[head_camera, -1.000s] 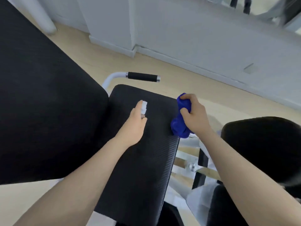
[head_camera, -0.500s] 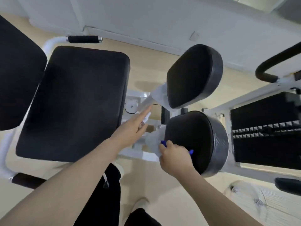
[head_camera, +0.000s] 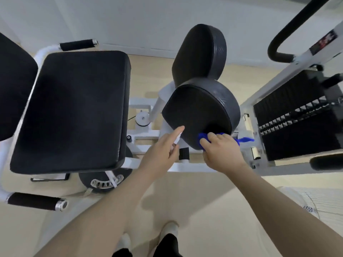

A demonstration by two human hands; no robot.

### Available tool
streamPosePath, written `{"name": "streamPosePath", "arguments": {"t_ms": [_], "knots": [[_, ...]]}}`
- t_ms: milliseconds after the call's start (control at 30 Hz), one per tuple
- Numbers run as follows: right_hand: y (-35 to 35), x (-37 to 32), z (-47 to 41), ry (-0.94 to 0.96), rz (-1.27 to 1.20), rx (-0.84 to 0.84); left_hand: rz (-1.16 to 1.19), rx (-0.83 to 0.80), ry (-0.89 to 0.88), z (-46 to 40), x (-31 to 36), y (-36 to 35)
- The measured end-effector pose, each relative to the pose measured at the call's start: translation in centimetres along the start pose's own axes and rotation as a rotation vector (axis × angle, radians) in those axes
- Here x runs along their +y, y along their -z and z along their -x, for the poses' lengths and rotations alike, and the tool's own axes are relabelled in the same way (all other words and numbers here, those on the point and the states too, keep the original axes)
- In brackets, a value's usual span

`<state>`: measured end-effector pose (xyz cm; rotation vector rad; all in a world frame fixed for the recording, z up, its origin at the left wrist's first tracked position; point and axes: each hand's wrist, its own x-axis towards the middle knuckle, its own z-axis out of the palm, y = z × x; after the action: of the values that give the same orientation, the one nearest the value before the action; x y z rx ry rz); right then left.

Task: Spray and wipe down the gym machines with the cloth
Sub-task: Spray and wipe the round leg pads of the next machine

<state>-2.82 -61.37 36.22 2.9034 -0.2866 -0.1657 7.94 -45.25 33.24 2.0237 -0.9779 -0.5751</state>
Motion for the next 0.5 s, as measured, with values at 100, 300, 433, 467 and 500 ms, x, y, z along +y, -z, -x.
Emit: {"name": "streamPosePath", "arguments": {"t_ms": [100,300,433,467,500], "knots": [[-1.2,-0.1,-0.5,-0.234,-0.048,0.087,-0.181,0.019,-0.087,0.1,-1.5,0.1],[-2.0,-0.3,-0.8,-0.307,-0.075,0.209,-0.81,0.257,-0.526,-2.6,-1.8,0.9],[-3.5,-0.3,-0.7,-0.278,-0.021,0.386,-0.89,0.305,-0.897,-6.2,-1.7,2.2],[-4.2,-0.4,-0.5,-0.279,0.003,0.457,-0.911,0.323,-0.995,-7.1,-2.0,1.7],[-4.7,-0.5,-0.3,-0.27,0.034,0.521,-0.927,0.33,-1.047,-7.6,-2.3,1.6]]}}
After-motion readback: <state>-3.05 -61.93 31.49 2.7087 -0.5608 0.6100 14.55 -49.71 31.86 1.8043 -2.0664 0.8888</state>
